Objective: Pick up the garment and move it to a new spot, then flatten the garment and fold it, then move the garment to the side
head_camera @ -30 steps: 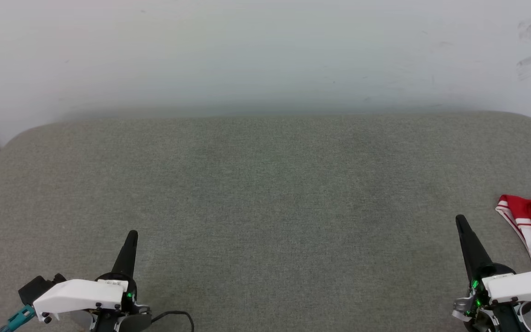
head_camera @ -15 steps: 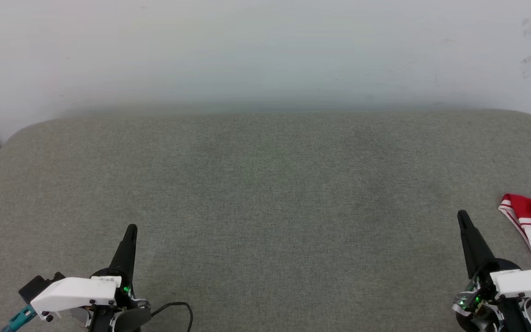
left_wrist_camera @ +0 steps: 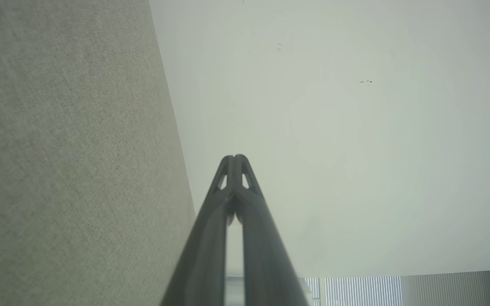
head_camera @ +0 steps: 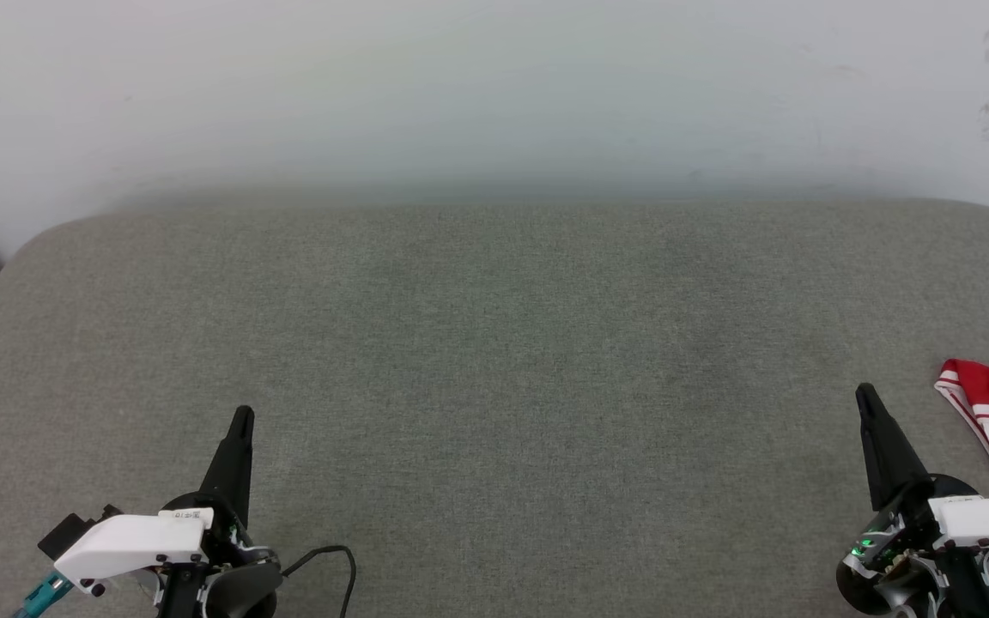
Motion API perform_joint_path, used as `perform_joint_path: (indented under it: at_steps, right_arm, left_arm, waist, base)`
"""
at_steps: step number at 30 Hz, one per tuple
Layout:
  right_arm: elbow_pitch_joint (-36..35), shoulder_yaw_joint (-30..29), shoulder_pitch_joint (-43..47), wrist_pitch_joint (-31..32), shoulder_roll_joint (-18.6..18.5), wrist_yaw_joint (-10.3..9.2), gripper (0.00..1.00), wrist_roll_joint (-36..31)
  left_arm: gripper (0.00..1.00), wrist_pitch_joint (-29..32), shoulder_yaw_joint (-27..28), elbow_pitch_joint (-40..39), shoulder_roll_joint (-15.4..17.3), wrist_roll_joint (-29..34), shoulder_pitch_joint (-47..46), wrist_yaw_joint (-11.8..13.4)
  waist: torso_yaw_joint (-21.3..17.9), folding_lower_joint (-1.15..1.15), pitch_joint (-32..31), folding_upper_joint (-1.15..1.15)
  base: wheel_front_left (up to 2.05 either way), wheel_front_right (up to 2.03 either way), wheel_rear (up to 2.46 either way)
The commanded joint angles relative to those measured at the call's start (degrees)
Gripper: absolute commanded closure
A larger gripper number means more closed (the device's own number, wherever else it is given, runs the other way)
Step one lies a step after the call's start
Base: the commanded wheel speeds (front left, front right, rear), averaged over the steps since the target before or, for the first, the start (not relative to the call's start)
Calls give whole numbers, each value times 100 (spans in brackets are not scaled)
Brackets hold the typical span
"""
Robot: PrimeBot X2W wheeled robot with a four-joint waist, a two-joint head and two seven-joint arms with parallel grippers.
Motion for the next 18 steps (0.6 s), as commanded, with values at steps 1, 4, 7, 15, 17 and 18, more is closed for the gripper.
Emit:
perform_joint_path:
  at_steps: [1, 4, 7, 15, 17, 18]
  right_arm:
    - [16, -8, -91, 19, 15, -2, 100, 89]
    - [17, -8, -82, 15, 15, -2, 100, 83]
    - [16, -8, -82, 15, 15, -2, 100, 83]
    - [16, -7, -82, 14, 15, -2, 100, 83]
    - [16, -7, -82, 14, 15, -2, 100, 83]
    - [16, -7, -82, 15, 15, -2, 100, 83]
  left_arm:
    - [100, 29, 39, 11, -22, -57, -61, -31]
    - [100, 32, 37, 8, -20, -50, -61, -31]
    - [100, 34, 38, 8, -22, -49, -60, -31]
    - [100, 36, 42, 7, -25, -45, -58, -31]
    - [100, 37, 42, 7, -25, -44, -58, -31]
    - [100, 38, 43, 7, -25, -44, -58, -31]
  waist:
    - [2, 0, 3, 0]
    - [3, 0, 5, 0]
    - [3, 0, 5, 0]
    - [3, 0, 5, 0]
    - [3, 0, 5, 0]
    - [3, 0, 5, 0]
  base:
    - [0, 0, 0]
    - [0, 0, 0]
    - [0, 0, 0]
    - [0, 0, 0]
    - [0, 0, 0]
    - [0, 0, 0]
